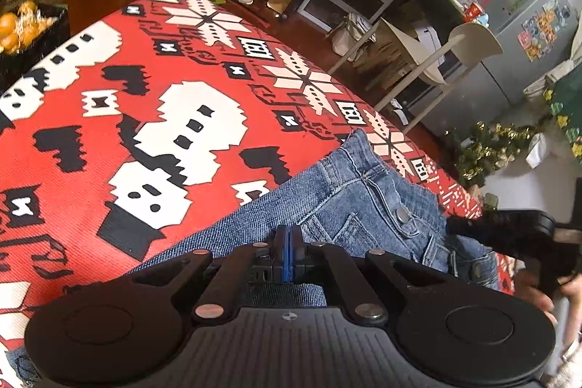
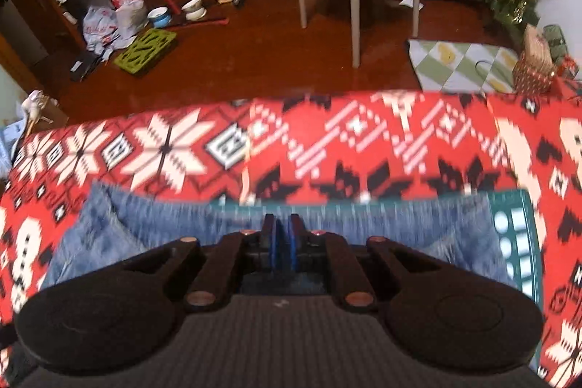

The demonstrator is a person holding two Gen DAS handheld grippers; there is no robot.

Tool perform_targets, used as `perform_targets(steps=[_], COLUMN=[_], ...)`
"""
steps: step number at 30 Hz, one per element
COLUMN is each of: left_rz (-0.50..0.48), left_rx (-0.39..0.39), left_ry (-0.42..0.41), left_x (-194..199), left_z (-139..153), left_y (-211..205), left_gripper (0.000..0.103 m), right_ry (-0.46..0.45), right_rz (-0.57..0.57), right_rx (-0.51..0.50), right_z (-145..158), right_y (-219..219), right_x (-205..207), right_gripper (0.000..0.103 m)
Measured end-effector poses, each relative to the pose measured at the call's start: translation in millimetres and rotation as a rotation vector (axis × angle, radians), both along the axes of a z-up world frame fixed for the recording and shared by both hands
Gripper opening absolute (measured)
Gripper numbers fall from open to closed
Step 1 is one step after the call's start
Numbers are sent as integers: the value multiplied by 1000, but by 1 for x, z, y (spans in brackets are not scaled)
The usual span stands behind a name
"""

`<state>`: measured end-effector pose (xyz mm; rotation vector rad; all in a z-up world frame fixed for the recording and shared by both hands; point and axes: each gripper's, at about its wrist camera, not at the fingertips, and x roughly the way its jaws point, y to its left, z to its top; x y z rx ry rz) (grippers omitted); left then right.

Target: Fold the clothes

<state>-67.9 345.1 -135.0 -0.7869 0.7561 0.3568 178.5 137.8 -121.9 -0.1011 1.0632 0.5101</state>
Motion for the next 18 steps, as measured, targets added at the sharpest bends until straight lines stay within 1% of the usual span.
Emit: perform_targets(steps=[3, 6, 9, 11, 12, 13, 16, 17, 18], left_rz=[5, 9, 10, 10, 9, 9, 11, 12, 12], left_rx=[-9, -6, -7, -5, -4, -3, -8, -11, -11], left_ry=[-6, -4, -3, -2, -1, 0, -4, -6, -7], left_x=[0, -1, -1, -2, -2, -2, -2, -2, -2], left_z=[-1, 0, 1, 1, 2, 2, 1, 0, 0], left_y=[2, 1, 1, 0, 0, 0, 1, 2, 2], left_gripper=[1, 1, 1, 1, 1, 1, 1, 1, 1], right_ry=[9, 36, 56, 65, 64, 62, 57, 51, 45], right_rz=[-3, 38, 104, 123, 116, 103, 60, 45, 33], right_rx=[-18, 55, 54, 31, 28, 33, 47, 41, 30], right_z=[7, 20, 21, 13, 9, 7, 2, 1, 0], right_y=[10, 13, 26, 38, 41, 43, 51, 54, 58], right_x=[4, -3, -18, -21, -19, -16, -5, -1, 3], right_gripper=[9, 9, 9, 9, 9, 5, 3, 1, 1])
